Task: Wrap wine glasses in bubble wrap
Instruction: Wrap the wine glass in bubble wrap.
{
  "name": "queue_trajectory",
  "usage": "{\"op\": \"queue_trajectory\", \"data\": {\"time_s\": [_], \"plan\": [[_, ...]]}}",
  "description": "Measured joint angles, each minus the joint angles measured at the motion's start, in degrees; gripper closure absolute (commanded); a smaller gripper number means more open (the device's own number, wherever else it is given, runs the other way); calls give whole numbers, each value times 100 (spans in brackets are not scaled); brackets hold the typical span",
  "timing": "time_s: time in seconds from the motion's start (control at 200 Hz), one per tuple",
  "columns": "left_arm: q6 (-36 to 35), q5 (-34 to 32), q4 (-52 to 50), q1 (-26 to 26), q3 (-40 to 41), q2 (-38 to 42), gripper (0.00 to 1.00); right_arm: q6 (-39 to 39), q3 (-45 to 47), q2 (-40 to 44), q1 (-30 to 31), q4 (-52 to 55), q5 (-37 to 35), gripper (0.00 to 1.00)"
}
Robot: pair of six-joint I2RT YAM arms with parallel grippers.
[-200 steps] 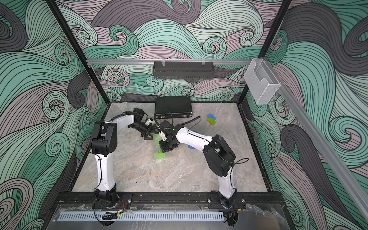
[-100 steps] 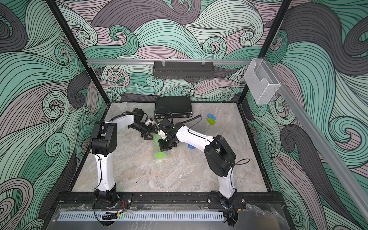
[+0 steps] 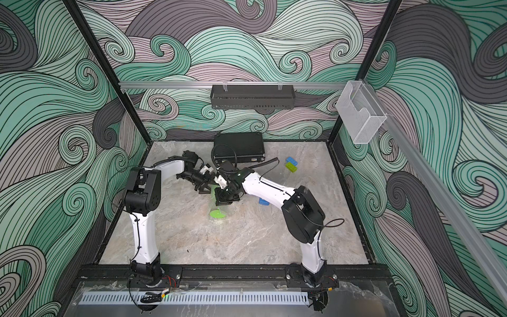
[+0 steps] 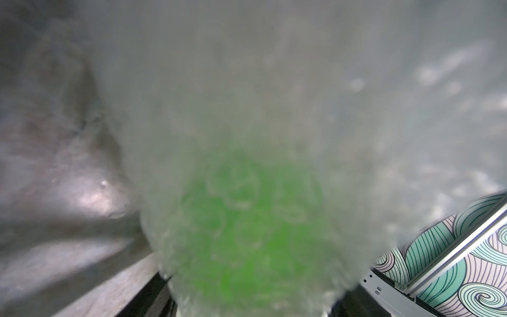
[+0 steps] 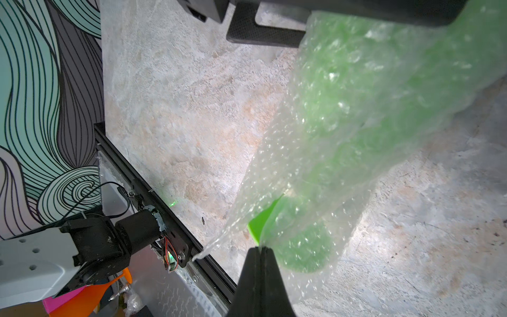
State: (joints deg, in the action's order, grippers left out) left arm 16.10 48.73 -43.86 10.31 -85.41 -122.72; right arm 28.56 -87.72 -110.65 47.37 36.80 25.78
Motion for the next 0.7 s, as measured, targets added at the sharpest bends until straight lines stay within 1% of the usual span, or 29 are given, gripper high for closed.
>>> {"op": "queue_trajectory", "data": {"time_s": [0.33,0.49,0.636,0.696], "plan": [[2,-2,15,0,11,0,25,203,94,-101,55,-109,361,82],[2,-2,11,4,11,0,25,254,306,-94,149,-149,570,78],[2,-4,15,11,11,0,25,269,328,-94,168,-179,752,69],[2,-4,15,11,11,0,25,299,328,-92,153,-212,833,68]]}}
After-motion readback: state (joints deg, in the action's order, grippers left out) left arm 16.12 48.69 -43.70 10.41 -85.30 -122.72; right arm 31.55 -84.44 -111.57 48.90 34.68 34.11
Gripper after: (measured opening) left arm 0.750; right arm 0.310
